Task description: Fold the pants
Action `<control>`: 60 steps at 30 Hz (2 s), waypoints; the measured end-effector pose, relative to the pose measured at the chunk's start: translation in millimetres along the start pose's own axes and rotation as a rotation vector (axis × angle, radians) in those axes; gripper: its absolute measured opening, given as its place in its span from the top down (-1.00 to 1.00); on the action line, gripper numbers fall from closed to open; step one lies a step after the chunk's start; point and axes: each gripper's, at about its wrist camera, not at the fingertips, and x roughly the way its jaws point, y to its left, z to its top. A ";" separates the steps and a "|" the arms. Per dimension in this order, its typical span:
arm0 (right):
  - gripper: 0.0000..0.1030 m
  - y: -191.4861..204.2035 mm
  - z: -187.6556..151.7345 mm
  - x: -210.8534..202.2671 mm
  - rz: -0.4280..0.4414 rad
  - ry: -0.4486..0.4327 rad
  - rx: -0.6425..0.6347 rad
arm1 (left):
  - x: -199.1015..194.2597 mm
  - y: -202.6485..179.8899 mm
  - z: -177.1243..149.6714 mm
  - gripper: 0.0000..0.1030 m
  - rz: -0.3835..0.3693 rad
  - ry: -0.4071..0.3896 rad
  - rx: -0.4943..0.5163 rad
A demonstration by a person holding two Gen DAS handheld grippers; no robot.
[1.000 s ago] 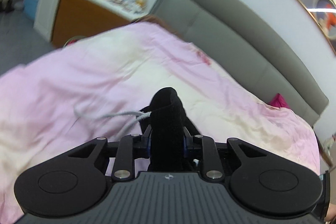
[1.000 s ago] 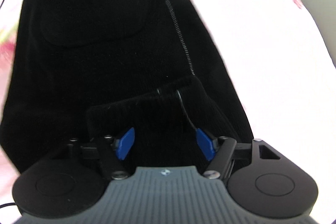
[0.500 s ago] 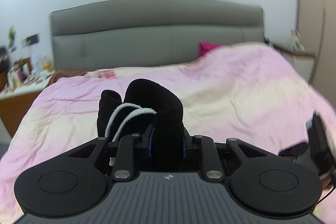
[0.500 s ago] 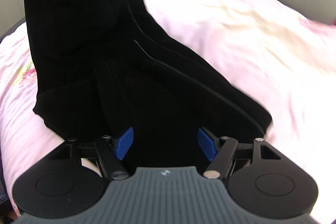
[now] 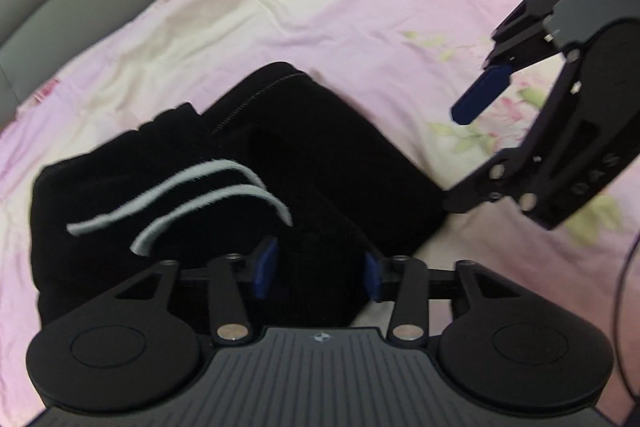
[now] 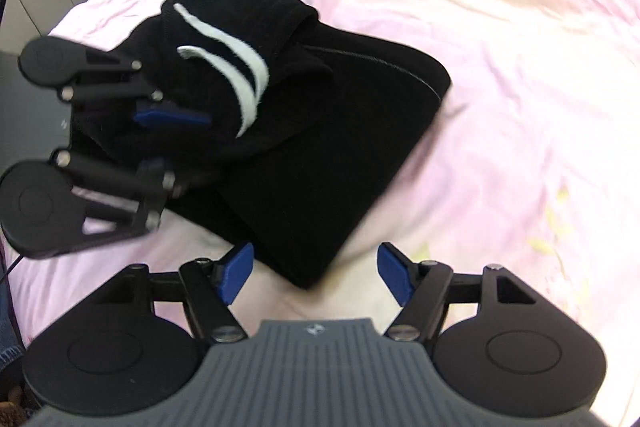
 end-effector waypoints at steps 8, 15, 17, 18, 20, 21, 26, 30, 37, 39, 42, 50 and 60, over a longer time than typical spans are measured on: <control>-0.28 9.5 -1.4 -16.2 0.059 -0.078 0.141 | -56.5 52.5 -27.2 -0.36 -0.138 -0.062 -0.169; -0.31 32.2 10.4 -22.4 0.176 -0.194 0.412 | -63.6 133.6 -64.2 -0.32 0.077 0.032 -0.170; -0.31 29.8 27.5 -18.1 0.172 -0.207 0.466 | -57.1 154.9 -70.8 -0.28 0.103 0.064 -0.179; -0.31 29.1 35.5 -9.4 0.171 -0.215 0.497 | -52.0 163.9 -73.4 -0.26 0.105 0.084 -0.183; -0.31 22.6 48.6 8.6 0.187 -0.225 0.571 | -44.7 181.5 -81.9 -0.26 0.065 0.116 -0.218; -0.31 18.9 52.9 16.2 0.196 -0.225 0.605 | -41.0 188.7 -86.1 -0.26 0.026 0.127 -0.247; -0.32 5.5 68.5 60.4 0.255 -0.208 0.749 | -26.4 196.9 -99.6 -0.25 -0.054 0.161 -0.294; 0.12 7.9 70.9 78.3 0.343 -0.223 0.851 | -21.2 198.1 -113.1 -0.16 -0.073 0.184 -0.310; 0.84 60.3 77.2 -12.5 0.231 -0.352 0.654 | -28.2 192.9 -120.8 0.08 -0.069 0.172 -0.303; 0.85 68.8 67.1 -29.7 0.205 -0.371 0.639 | -31.2 187.4 -119.8 0.18 -0.057 0.179 -0.279; 0.89 65.1 41.3 -34.7 0.120 -0.363 0.713 | -37.2 181.4 -121.3 0.30 -0.051 0.194 -0.267; 0.92 51.5 -4.7 21.9 -0.053 -0.244 0.790 | -49.1 169.4 -140.0 0.65 -0.045 0.289 -0.254; 0.36 63.3 -13.7 -38.0 -0.045 -0.291 0.720 | -103.7 192.8 -138.4 0.65 -0.036 0.123 -0.366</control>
